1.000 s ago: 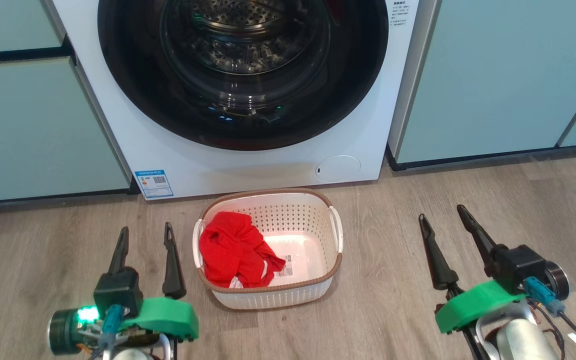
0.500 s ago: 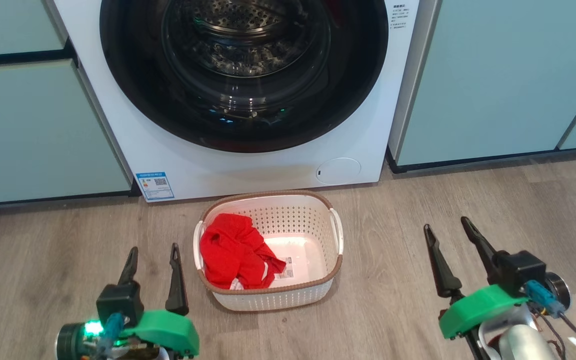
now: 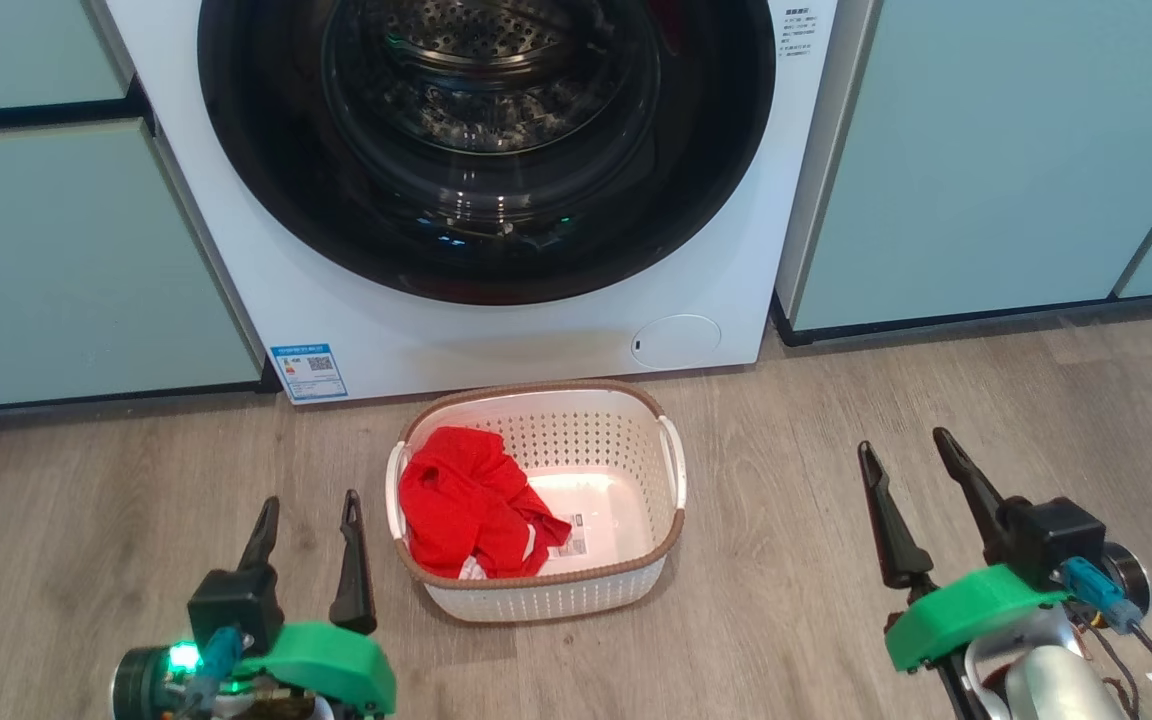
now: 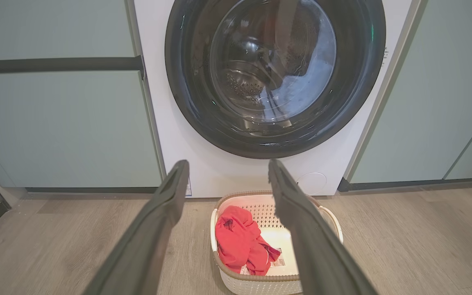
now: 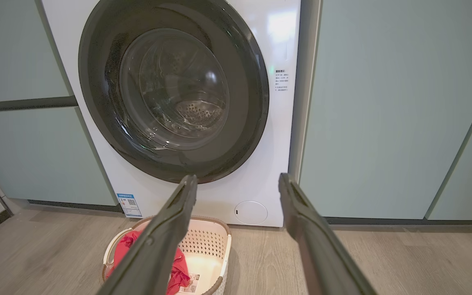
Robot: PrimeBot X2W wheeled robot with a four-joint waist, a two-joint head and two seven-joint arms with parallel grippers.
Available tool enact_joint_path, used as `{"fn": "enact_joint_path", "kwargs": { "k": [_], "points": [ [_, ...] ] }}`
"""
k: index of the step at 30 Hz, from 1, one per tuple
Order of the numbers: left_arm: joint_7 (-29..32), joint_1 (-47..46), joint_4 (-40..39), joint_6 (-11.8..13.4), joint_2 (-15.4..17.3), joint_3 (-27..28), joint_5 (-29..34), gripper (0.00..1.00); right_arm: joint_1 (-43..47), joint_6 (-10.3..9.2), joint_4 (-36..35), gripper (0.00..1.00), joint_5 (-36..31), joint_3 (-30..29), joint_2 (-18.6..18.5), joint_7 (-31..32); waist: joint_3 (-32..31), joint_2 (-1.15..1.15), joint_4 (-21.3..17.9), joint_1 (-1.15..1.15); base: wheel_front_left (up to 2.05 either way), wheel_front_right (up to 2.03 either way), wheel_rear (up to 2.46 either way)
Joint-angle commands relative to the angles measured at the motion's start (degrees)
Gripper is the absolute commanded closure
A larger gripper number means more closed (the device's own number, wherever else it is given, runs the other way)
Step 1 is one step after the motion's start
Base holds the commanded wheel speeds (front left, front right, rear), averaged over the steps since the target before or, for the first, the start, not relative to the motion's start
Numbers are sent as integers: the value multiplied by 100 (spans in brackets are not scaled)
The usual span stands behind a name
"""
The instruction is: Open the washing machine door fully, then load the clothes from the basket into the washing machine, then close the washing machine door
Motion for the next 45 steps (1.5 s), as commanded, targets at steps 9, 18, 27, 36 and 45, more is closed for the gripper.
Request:
{"fn": "enact_joint_path", "kwargs": {
  "k": [9, 18, 27, 36, 45],
  "points": [
    [-73, -240, -162, -97, -7, 237, -67, 0, -351, -1, -250, 0, 53, 107, -21, -78, 6, 0, -1, 0, 0, 0, 0],
    [-73, -220, -137, -270, -7, 261, -263, 0, -343, -1, -233, 0, 64, 155, -21, -78, -7, 0, -13, 0, 0, 0, 0],
    [-73, -217, -124, -311, -7, 251, -251, 0, -323, -1, -190, 0, 99, 136, -21, -78, -2, 0, -18, 0, 60, 60, -119],
    [-73, -198, -121, -306, -7, 253, -190, 0, -331, -1, -161, 0, 139, 147, -21, -78, -13, 0, -36, 0, 118, 118, -235],
    [-73, -142, -127, -321, -7, 266, -166, 0, -309, -1, -143, 0, 134, 156, -21, -78, -47, 0, -51, 0, 123, 123, -246]
  ]
}}
